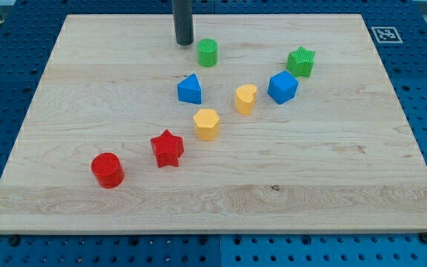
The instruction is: Move the green circle down a bit
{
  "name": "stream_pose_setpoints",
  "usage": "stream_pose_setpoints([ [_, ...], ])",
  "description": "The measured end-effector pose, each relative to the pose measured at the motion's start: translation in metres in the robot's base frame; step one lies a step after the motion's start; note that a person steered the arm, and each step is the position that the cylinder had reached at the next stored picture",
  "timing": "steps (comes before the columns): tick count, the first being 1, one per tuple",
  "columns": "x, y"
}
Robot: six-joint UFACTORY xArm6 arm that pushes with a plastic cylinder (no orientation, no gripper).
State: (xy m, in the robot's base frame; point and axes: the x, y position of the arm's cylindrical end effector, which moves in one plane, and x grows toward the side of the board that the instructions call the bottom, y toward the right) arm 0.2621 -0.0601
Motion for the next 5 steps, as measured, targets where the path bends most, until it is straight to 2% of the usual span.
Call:
stream_pose_setpoints([
  [1, -0.006, 0.015],
  [2, 0.004, 0.046],
  [5, 0.046, 0.071],
])
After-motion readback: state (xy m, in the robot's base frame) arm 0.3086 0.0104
